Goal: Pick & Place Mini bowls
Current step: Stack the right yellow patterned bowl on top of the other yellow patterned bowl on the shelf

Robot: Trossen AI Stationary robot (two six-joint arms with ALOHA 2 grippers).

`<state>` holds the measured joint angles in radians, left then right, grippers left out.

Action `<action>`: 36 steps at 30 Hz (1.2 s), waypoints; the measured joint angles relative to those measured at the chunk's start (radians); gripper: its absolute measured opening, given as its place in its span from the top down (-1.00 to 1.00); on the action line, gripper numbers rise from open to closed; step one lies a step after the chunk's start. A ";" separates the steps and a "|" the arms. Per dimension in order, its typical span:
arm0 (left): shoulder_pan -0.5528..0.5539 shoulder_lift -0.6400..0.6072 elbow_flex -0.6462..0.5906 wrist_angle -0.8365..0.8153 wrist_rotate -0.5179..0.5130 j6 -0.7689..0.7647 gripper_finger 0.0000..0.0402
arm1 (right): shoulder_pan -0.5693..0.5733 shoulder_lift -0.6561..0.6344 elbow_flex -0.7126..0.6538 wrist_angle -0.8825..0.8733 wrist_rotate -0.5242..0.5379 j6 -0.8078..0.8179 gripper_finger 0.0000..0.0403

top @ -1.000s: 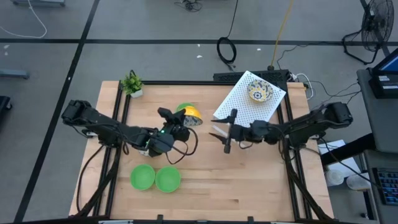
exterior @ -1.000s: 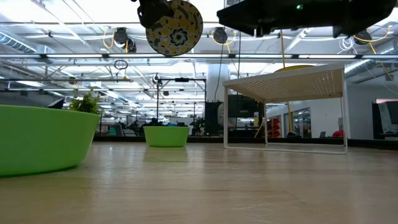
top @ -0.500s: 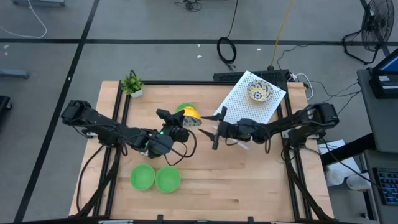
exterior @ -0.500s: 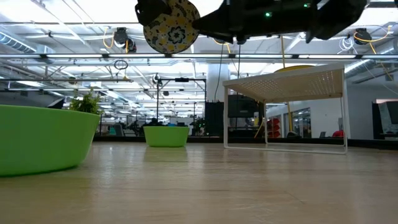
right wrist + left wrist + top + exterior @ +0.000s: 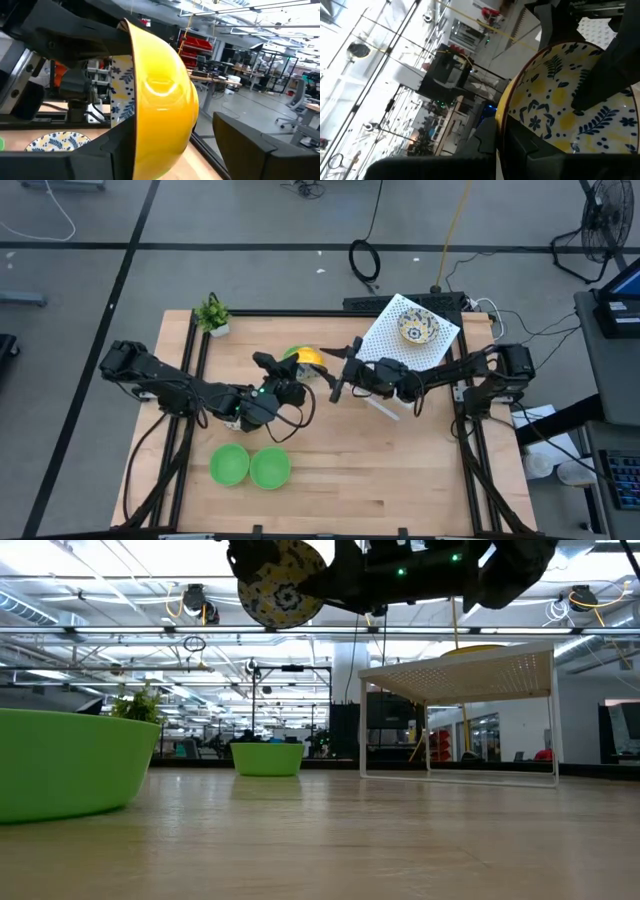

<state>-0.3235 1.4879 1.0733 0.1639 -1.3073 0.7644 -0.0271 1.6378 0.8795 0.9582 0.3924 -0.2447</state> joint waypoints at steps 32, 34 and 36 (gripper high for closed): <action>-0.020 -0.002 0.001 -0.009 0.380 -0.442 0.14 | -0.024 -0.014 -0.004 -0.062 0.002 -0.084 0.94; -0.029 -0.002 0.001 -0.012 0.375 -0.423 0.10 | -0.023 -0.017 -0.003 -0.068 0.001 -0.078 0.94; -0.038 -0.002 0.001 -0.008 0.371 -0.413 0.06 | -0.023 -0.037 -0.003 -0.115 0.001 -0.070 0.94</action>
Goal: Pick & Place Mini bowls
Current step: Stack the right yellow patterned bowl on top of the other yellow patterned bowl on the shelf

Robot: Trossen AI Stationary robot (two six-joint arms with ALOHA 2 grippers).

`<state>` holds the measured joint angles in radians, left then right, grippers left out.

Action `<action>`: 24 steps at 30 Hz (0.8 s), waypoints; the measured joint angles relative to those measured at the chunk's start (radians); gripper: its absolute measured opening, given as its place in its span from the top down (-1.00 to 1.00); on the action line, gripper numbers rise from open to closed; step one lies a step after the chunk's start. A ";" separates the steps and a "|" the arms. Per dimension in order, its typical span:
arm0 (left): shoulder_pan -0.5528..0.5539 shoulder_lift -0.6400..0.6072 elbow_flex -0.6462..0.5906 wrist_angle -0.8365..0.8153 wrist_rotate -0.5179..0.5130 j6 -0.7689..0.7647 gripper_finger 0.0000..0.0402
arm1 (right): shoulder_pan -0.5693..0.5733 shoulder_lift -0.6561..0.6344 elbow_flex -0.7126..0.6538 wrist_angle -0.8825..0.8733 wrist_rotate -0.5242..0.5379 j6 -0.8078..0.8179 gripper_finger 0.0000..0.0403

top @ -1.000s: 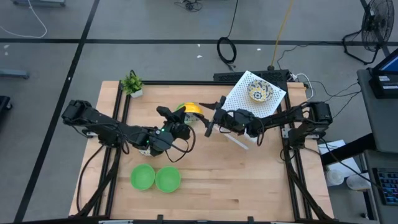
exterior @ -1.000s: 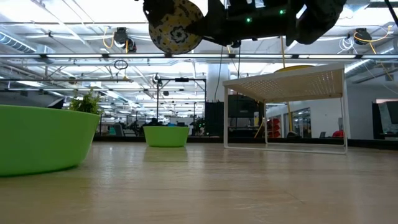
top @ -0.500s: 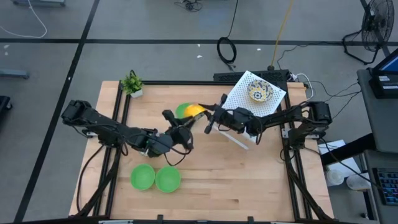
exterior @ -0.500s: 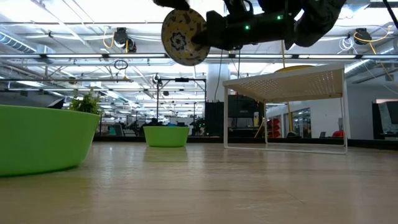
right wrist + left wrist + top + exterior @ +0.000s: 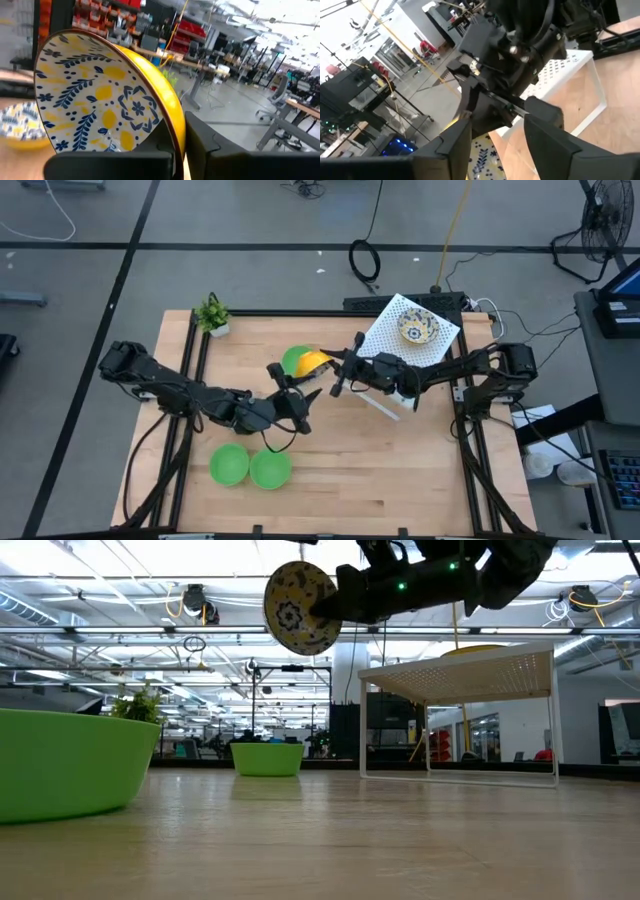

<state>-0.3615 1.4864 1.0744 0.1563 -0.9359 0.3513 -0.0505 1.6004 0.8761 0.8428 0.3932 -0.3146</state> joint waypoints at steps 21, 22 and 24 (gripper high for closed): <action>-0.020 0.000 0.000 -0.031 -0.007 -0.012 0.11 | -0.119 -0.544 0.010 -0.598 -0.004 0.042 0.94; -0.018 0.000 0.000 -0.031 -0.007 -0.014 0.12 | -0.136 -0.566 0.030 -0.653 -0.004 0.049 0.94; -0.011 0.000 0.000 -0.031 -0.007 -0.014 0.14 | -0.178 -0.592 0.101 -0.796 -0.004 0.083 0.94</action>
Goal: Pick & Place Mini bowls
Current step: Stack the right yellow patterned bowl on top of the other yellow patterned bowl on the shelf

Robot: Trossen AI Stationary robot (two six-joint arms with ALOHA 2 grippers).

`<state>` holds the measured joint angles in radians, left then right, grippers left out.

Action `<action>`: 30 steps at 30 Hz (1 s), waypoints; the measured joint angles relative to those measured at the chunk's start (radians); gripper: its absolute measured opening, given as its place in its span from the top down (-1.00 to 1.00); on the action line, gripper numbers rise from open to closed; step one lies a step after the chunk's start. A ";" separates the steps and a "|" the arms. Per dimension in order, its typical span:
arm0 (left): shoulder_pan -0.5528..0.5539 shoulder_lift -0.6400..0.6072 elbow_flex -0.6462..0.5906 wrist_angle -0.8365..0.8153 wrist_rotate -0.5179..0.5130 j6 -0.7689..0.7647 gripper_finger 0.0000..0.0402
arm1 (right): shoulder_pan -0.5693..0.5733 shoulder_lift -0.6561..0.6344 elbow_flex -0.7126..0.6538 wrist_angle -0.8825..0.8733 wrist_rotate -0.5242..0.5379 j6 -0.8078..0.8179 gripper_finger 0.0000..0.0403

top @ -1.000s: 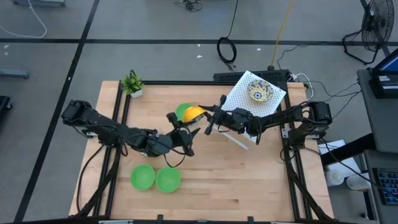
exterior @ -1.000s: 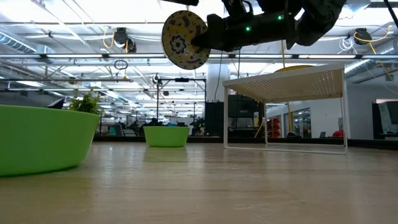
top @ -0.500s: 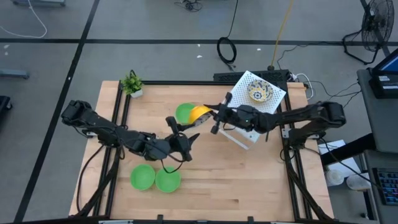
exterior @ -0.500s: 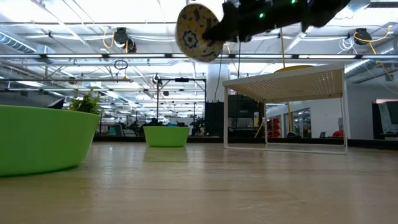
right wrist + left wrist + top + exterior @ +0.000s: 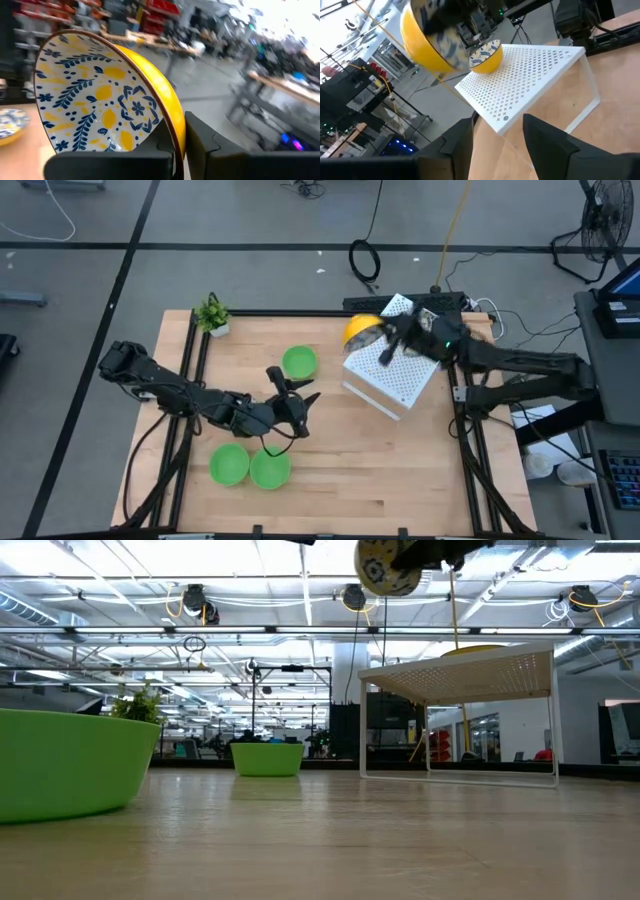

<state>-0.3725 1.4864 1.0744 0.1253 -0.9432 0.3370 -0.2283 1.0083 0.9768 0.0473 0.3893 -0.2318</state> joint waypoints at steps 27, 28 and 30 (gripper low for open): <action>0.039 0.000 -0.001 -0.108 0.003 -0.118 0.24 | -0.638 0.461 0.926 -1.462 -0.369 0.228 0.94; 0.038 0.000 -0.001 -0.108 0.003 -0.119 0.24 | -0.651 0.461 0.926 -1.488 -0.364 0.229 0.94; 0.038 0.000 -0.001 -0.108 0.003 -0.119 0.24 | -0.676 0.462 0.926 -1.531 -0.365 0.229 0.94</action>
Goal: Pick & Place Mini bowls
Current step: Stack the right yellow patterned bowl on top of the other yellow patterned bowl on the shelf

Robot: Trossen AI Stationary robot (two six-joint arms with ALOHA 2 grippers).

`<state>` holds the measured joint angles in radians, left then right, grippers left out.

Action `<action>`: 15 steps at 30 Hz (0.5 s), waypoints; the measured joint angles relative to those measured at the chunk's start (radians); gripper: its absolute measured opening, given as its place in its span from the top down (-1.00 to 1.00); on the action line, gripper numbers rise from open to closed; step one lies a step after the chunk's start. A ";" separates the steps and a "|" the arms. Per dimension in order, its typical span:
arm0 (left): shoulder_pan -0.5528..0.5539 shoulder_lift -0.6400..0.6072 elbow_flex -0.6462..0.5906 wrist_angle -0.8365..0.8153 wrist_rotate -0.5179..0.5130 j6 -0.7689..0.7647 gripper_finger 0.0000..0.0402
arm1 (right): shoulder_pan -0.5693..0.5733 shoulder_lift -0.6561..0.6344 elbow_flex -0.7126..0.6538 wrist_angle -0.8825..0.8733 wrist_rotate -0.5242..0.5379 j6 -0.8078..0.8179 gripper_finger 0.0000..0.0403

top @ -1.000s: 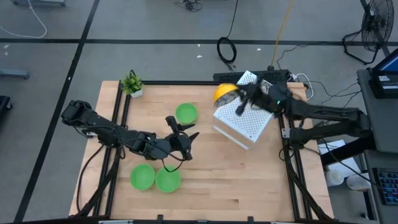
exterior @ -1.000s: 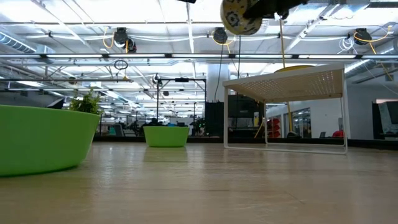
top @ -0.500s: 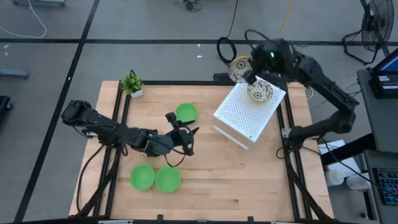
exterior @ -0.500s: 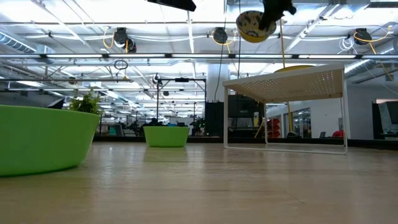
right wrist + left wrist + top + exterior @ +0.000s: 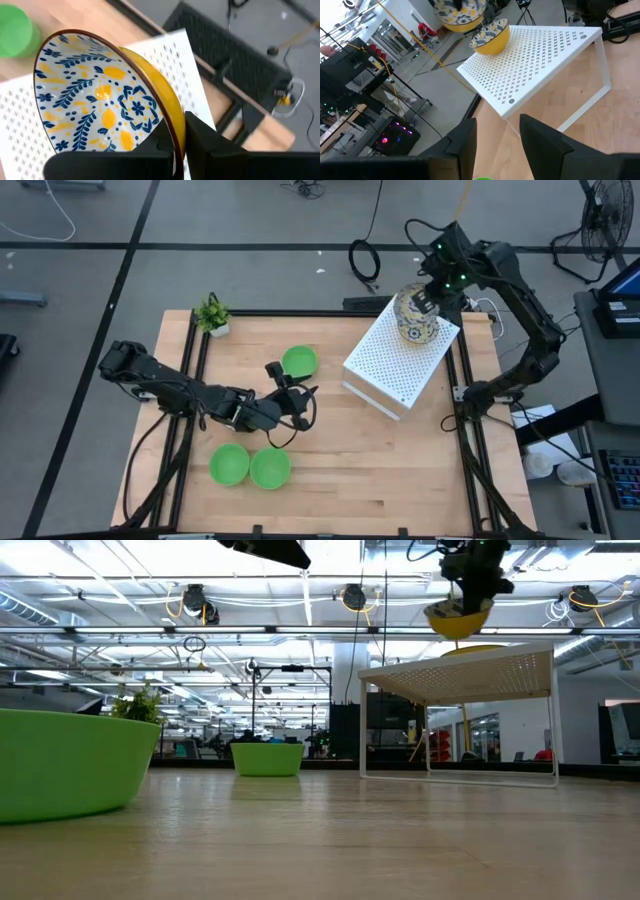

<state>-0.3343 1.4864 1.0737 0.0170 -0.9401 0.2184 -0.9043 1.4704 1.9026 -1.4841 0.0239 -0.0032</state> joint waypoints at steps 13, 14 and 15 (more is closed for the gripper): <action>0.000 0.000 0.000 0.000 0.000 -0.013 0.24 | -0.032 0.000 -0.099 -0.029 -0.003 -0.013 0.94; 0.000 0.000 0.000 0.000 0.000 -0.013 0.24 | -0.032 0.000 -0.115 -0.024 -0.003 -0.015 0.94; 0.000 0.000 0.000 0.000 0.000 -0.014 0.24 | -0.032 0.000 -0.132 -0.018 -0.003 -0.017 0.94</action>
<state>-0.3342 1.4864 1.0737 0.0174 -0.9401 0.2043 -0.9367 1.4704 1.7708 -1.5026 0.0212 -0.0205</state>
